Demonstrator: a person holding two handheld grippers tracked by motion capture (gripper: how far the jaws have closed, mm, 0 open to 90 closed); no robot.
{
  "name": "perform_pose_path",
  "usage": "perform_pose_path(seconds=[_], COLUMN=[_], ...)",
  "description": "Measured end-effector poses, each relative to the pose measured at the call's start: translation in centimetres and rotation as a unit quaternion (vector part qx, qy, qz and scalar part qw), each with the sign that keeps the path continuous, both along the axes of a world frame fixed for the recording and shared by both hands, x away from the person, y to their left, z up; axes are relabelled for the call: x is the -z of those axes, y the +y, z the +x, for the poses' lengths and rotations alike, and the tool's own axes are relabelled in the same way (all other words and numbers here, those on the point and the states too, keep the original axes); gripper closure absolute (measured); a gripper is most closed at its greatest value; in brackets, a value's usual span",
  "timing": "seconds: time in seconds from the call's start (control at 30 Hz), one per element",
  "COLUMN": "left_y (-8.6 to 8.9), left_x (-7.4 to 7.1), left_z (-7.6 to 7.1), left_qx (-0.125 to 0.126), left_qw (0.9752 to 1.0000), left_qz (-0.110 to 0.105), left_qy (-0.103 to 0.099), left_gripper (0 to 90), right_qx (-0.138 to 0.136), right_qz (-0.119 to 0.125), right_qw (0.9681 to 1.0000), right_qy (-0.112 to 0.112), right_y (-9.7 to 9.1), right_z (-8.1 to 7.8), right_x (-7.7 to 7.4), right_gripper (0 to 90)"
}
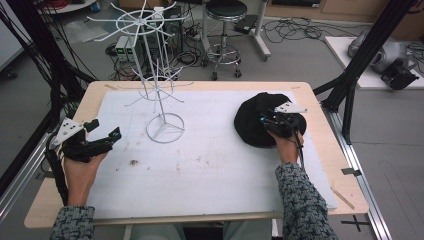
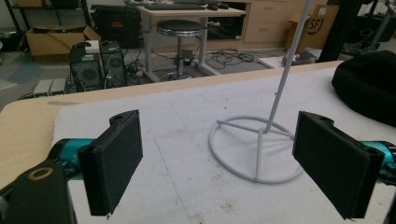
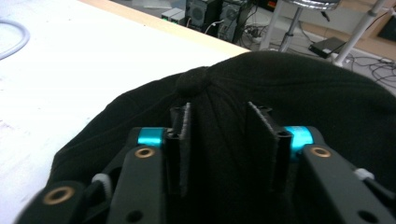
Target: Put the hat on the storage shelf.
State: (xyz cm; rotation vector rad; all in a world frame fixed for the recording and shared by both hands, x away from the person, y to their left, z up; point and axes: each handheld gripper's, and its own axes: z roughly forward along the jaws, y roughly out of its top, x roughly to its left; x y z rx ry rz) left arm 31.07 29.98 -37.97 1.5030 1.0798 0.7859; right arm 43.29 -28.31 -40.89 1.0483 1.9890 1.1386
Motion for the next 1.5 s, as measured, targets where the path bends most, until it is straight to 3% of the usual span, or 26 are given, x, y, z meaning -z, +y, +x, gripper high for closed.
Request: perform_pose_path(seconds=[0.3, 0.4, 0.57, 0.73, 0.9, 1.07, 1.33, 1.4, 1.43, 1.47, 1.5], left_y=[0.7, 0.8, 1.1, 1.5, 1.9, 2.1, 2.6, 2.6, 2.6, 2.6, 2.6], left_x=[-0.2, -0.2, -0.3, -0.5, -0.8, -0.8, -0.8, -0.8, -0.8, -0.8, -0.8], left_z=[-0.7, -0.8, -1.1, -1.5, -1.9, -2.3, -3.3, -3.4, -3.7, -3.7, -4.0], left_qx=[-0.01, -0.011, -0.018, -0.023, -0.03, -0.034, -0.047, -0.049, -0.052, -0.052, -0.054], left_qw=[0.9999, 0.9999, 0.9998, 0.9997, 0.9994, 0.9993, 0.9987, 0.9986, 0.9984, 0.9984, 0.9982], left_qz=[0.0, -0.001, -0.002, -0.004, -0.005, -0.005, 0.01, 0.012, 0.018, 0.018, 0.023], left_qy=[-0.003, -0.004, -0.006, -0.01, -0.014, -0.016, -0.013, -0.013, -0.013, -0.013, -0.01], left_gripper=[16.2, 16.2, 16.2, 16.2, 16.2, 16.3, 16.4, 16.4, 16.4, 16.4, 16.4], right_qx=[-0.011, -0.013, -0.012, -0.009, -0.002, -0.002, -0.002, -0.005, -0.013, -0.013, -0.021], right_qz=[-0.015, -0.007, 0.034, 0.065, 0.105, 0.118, 0.184, 0.189, 0.201, 0.201, 0.211], right_qw=[0.9998, 0.9999, 0.9992, 0.9972, 0.993, 0.9912, 0.9785, 0.9771, 0.9742, 0.9742, 0.9712], right_qy=[-0.004, -0.004, -0.017, -0.036, -0.054, -0.06, -0.093, -0.097, -0.102, -0.102, -0.108], right_y=[-0.2, -0.2, -0.7, -0.9, -1.2, -1.3, -1.5, -1.5, -1.3, -1.3, -1.0], right_z=[0.2, 0.1, 0.0, -0.1, 0.0, 0.2, 0.3, 0.5, 0.8, 0.8, 1.1], right_x=[0.1, 0.0, -0.6, -2.1, -3.2, -3.4, -5.1, -5.4, -6.0, -6.0, -6.7], right_gripper=[81.2, 83.0, 84.5, 84.8, 85.0, 85.1, 85.2, 85.1, 85.1, 85.1, 85.1])
